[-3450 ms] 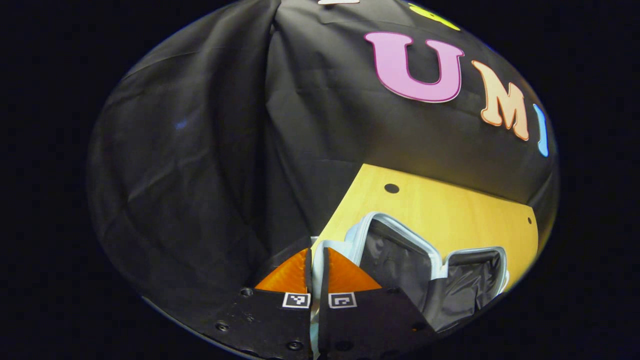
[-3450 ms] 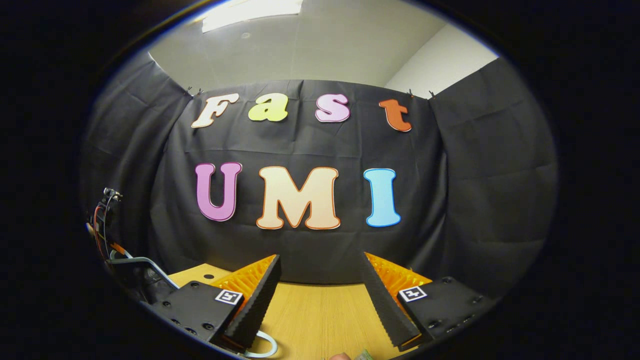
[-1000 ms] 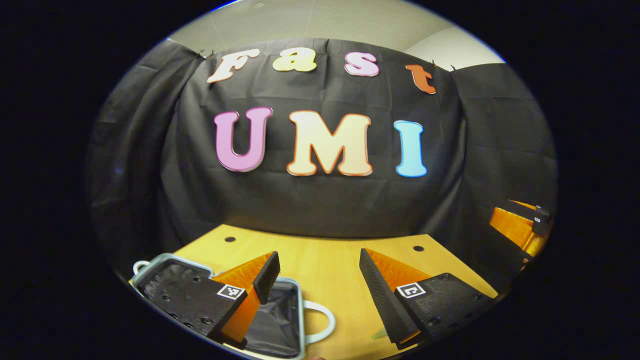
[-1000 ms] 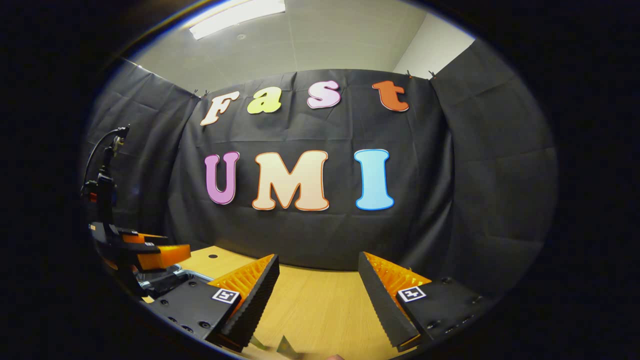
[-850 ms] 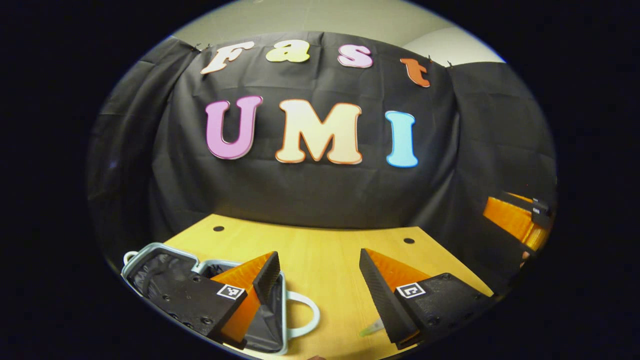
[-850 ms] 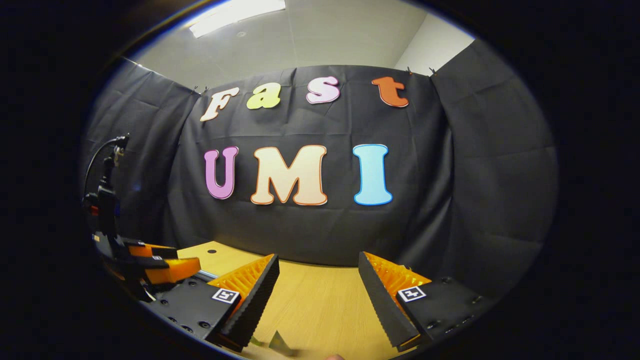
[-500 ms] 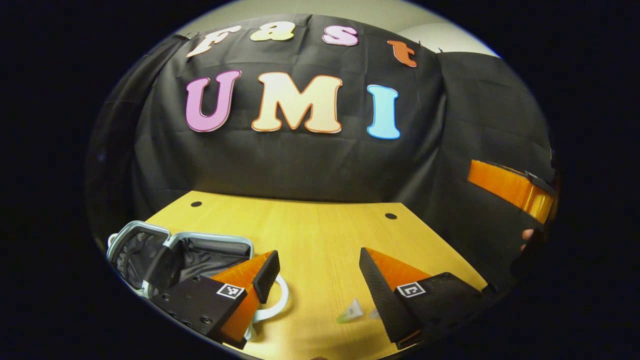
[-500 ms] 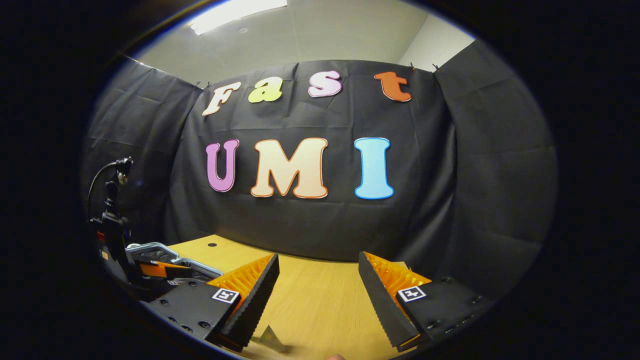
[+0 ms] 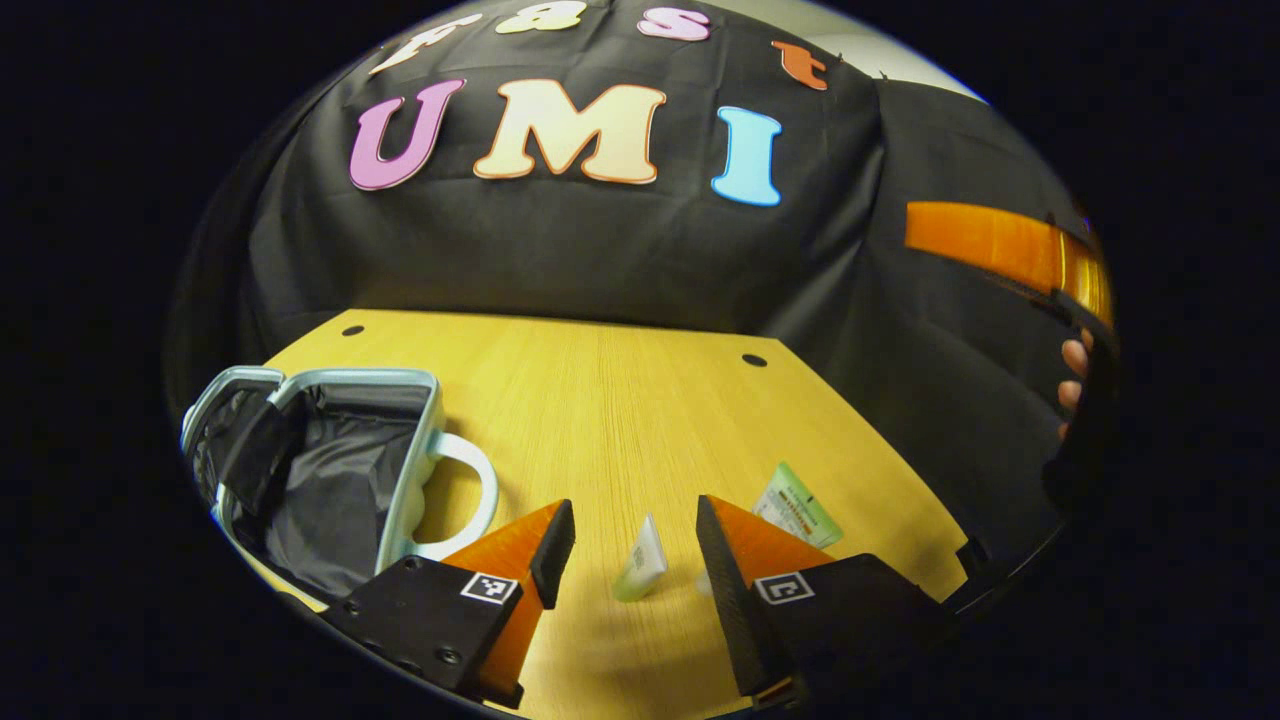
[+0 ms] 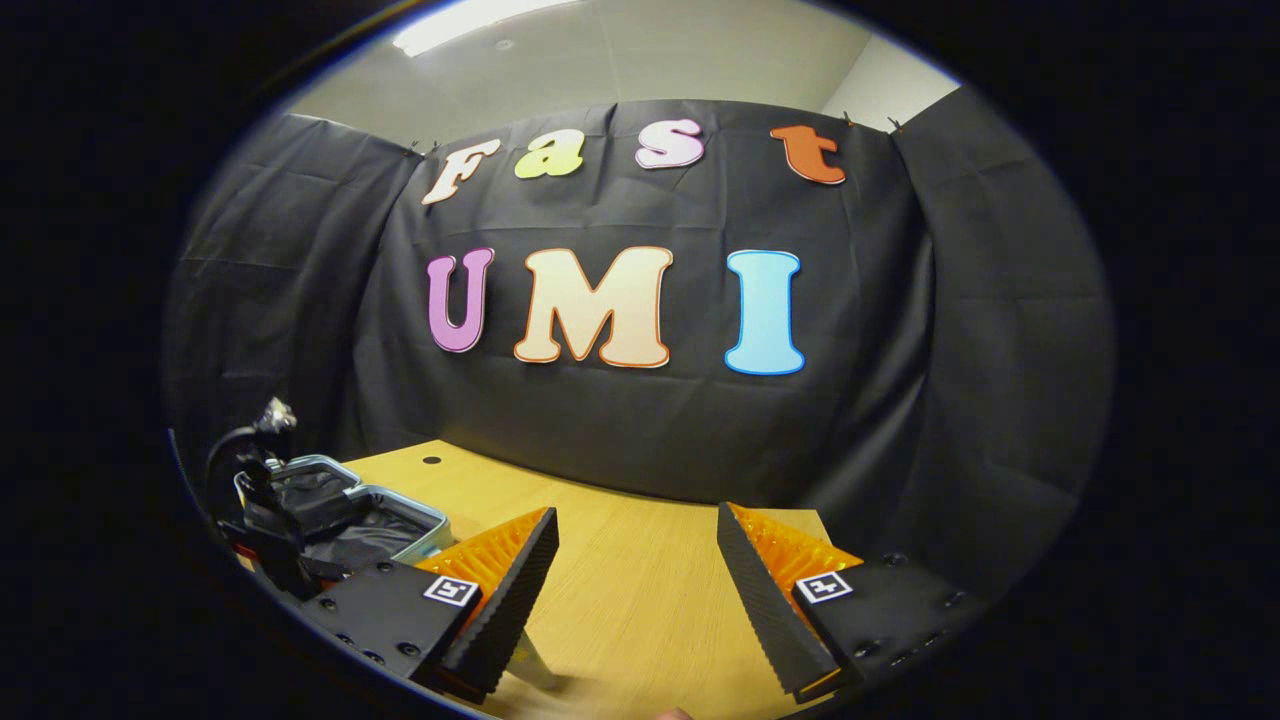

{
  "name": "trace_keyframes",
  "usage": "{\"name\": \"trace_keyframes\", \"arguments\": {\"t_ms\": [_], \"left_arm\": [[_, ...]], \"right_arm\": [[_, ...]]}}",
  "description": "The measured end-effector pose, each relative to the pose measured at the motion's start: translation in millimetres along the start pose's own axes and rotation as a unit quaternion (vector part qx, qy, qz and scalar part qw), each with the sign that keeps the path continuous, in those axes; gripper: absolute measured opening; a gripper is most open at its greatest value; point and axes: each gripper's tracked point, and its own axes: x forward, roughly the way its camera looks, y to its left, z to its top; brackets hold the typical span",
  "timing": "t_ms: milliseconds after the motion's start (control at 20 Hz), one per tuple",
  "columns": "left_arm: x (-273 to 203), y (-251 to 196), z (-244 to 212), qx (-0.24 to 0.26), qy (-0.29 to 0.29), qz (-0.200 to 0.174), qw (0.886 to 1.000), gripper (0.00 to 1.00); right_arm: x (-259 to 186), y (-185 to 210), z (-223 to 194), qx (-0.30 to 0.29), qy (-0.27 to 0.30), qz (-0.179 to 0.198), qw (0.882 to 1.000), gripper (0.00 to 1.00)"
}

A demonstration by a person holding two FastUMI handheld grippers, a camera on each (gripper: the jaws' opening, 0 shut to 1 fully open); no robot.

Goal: First open the suitcase, pack the skin care products into it, and then close the suitcase.

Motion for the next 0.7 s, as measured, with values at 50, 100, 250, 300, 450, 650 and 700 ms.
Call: {"name": "trace_keyframes", "arguments": {"t_ms": [50, 100, 250, 300, 450, 650, 700], "left_arm": [[6.0, 2.0, -9.1, -0.004, 0.009, 0.004, 1.000, 0.69], [11.5, 2.3, -18.7, -0.008, 0.021, 0.006, 1.000, 0.61], [24.0, -1.2, -38.9, -0.009, 0.043, 0.006, 0.999, 0.42], [27.6, 1.4, -44.5, -0.005, 0.050, 0.013, 0.999, 0.28], [35.3, -2.5, -43.9, -0.013, 0.047, -0.002, 0.999, 0.14], [28.6, 5.6, -35.8, -0.021, 0.049, 0.005, 0.999, 0.06], [23.5, 8.6, -29.1, -0.021, 0.043, 0.008, 0.999, 0.05]], "right_arm": [[-0.1, 1.3, -1.9, -0.002, 0.003, 0.003, 1.000, 0.99], [-0.6, 3.6, -5.9, -0.002, 0.005, 0.008, 1.000, 0.99], [-2.5, 14.0, -16.0, 0.005, 0.011, 0.027, 1.000, 0.99], [-3.1, 20.5, -21.9, 0.006, 0.014, 0.037, 0.999, 0.99], [-7.7, 43.1, -44.6, -0.001, 0.026, 0.070, 0.997, 0.99], [-11.3, 63.3, -87.9, -0.025, 0.054, 0.101, 0.993, 0.99], [-12.4, 66.8, -100.1, -0.026, 0.064, 0.107, 0.992, 0.99]]}}
